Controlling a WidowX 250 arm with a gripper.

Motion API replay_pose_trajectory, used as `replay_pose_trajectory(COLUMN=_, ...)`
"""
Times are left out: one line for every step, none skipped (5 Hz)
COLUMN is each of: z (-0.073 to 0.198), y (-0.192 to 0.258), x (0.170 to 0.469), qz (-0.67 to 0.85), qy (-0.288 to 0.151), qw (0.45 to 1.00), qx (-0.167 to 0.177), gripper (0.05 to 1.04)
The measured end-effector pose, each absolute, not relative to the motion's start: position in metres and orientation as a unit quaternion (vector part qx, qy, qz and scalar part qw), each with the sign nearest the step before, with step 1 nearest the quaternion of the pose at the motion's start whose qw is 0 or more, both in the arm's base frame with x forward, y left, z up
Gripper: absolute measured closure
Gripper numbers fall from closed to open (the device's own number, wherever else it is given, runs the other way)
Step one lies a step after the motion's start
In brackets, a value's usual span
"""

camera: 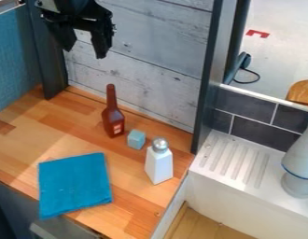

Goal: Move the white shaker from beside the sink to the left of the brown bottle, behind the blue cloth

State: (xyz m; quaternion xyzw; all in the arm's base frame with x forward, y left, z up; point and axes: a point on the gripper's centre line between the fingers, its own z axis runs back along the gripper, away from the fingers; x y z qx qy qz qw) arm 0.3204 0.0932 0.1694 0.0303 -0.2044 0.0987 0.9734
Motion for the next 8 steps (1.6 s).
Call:
replay_pose_trajectory(z=0.159, y=0.092, x=0.319, qz=0.099, qy=-0.189, qw=0.977, qx=0.027, gripper=0.082)
replay_pose_trajectory(z=0.145, y=0.062, x=0.309, qz=0.054, qy=-0.172, qw=0.983, qx=0.036, gripper=0.082)
replay_pose_trajectory(z=0.135, y=0.029, x=0.302, qz=0.013, qy=-0.170, qw=0.984, qx=0.044, gripper=0.082)
replay_pose_trajectory(z=0.125, y=0.012, x=0.299, qz=-0.007, qy=-0.169, qw=0.984, qx=0.046, gripper=0.082)
replay_pose_trajectory(z=0.119, y=0.004, x=0.301, qz=-0.014, qy=-0.164, qw=0.985, qx=0.043, gripper=0.082)
replay_pose_trajectory(z=0.108, y=0.002, x=0.302, qz=-0.019, qy=-0.152, qw=0.988, qx=0.036, gripper=0.082)
replay_pose_trajectory(z=0.095, y=-0.002, x=0.302, qz=-0.041, qy=-0.132, qw=0.990, qx=0.025, gripper=0.082)
replay_pose_trajectory(z=0.086, y=-0.005, x=0.303, qz=-0.059, qy=-0.118, qw=0.991, qx=0.018, gripper=0.082)
